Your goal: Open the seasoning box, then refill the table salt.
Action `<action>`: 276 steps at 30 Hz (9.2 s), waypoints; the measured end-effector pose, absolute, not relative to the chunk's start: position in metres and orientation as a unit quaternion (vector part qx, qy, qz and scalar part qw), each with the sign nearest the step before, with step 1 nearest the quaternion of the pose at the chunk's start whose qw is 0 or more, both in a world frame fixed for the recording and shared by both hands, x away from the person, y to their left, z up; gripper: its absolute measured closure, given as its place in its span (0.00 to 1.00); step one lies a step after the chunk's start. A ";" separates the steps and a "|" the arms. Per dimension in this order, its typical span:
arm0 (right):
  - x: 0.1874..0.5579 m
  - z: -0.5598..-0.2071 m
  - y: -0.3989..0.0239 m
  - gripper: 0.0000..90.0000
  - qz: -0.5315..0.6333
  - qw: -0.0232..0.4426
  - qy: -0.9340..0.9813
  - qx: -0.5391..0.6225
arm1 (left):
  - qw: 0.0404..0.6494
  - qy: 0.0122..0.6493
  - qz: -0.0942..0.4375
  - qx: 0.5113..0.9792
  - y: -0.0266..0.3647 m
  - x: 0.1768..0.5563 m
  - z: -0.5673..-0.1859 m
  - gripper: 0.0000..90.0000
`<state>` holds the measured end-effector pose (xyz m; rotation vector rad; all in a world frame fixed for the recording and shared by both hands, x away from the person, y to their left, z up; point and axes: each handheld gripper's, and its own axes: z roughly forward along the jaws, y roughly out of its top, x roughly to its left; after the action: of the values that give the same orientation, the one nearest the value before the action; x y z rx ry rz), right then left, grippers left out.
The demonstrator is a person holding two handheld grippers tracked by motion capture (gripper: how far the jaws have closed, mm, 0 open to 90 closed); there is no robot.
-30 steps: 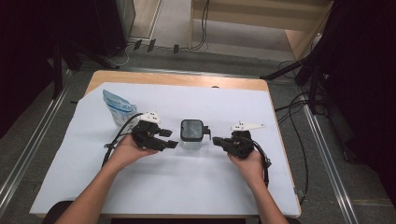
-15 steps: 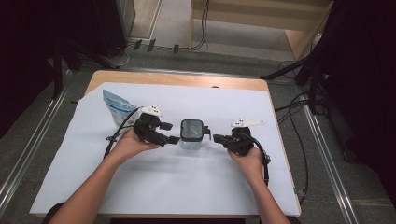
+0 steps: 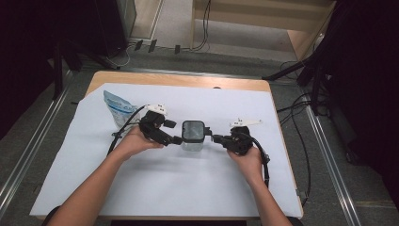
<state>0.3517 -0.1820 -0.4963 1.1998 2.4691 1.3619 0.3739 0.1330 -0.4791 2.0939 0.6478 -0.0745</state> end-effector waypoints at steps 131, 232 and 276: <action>0.354 -0.497 -0.178 1.00 0.446 0.044 0.799 0.400 | 0.440 0.174 -0.035 0.880 0.064 0.387 -0.416 1.00; 0.323 -0.494 -0.193 0.65 0.441 0.075 0.822 0.353 | 0.443 0.283 -0.008 0.851 0.183 0.333 -0.464 0.50; 0.337 -0.495 -0.201 0.53 0.448 0.078 0.814 0.361 | 0.447 0.399 0.047 0.799 0.291 0.318 -0.466 0.52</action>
<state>0.3375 -0.2014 -0.4955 1.0805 2.4383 1.3418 0.3181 0.2909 -0.4664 1.9780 0.9885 0.1153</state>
